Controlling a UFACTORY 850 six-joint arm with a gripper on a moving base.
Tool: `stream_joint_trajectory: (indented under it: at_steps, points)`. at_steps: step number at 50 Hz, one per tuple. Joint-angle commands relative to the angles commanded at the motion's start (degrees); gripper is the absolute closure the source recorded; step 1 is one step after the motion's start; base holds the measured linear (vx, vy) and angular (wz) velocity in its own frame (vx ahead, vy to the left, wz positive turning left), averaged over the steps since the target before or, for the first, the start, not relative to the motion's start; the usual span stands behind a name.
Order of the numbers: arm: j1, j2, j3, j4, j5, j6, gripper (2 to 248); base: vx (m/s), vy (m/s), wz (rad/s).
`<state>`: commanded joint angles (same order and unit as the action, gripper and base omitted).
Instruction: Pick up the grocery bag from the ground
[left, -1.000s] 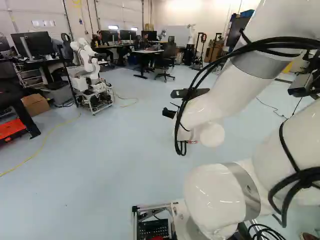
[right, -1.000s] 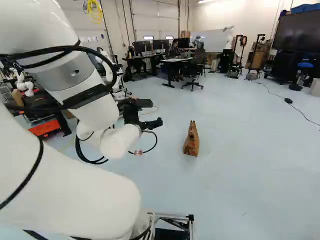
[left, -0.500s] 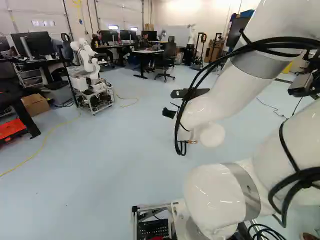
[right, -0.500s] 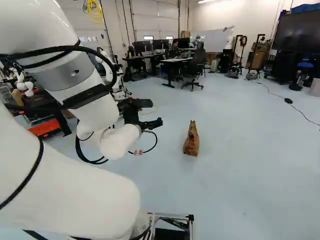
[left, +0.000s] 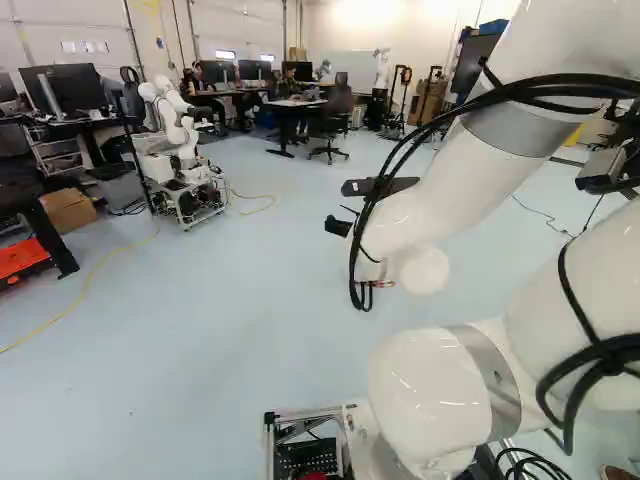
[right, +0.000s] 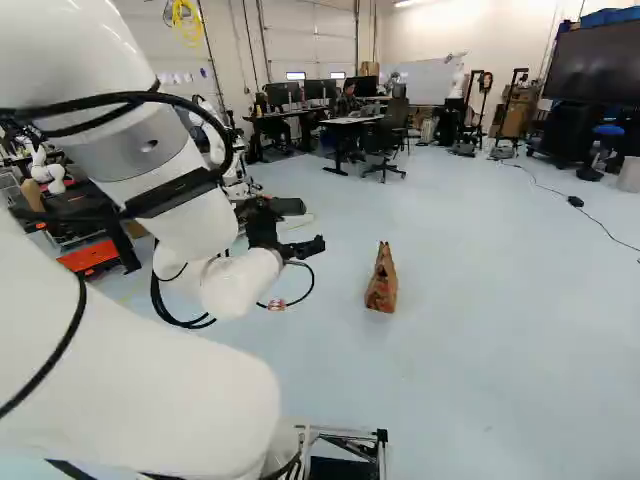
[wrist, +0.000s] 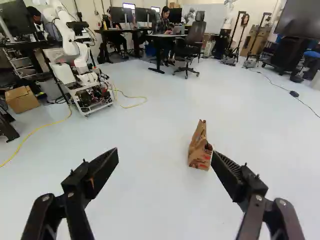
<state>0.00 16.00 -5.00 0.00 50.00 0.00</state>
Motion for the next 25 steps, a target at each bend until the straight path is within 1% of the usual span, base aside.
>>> stream_joint_trajectory:
  at_steps: [9, 25]
  points:
    - [0.00, 0.00, 0.00, 0.00, 0.00, 0.00, 3, 0.080, -0.001, -0.007]
    - [0.00, 0.00, 0.00, 0.00, 0.00, 0.00, 3, 0.133, 0.000, -0.006]
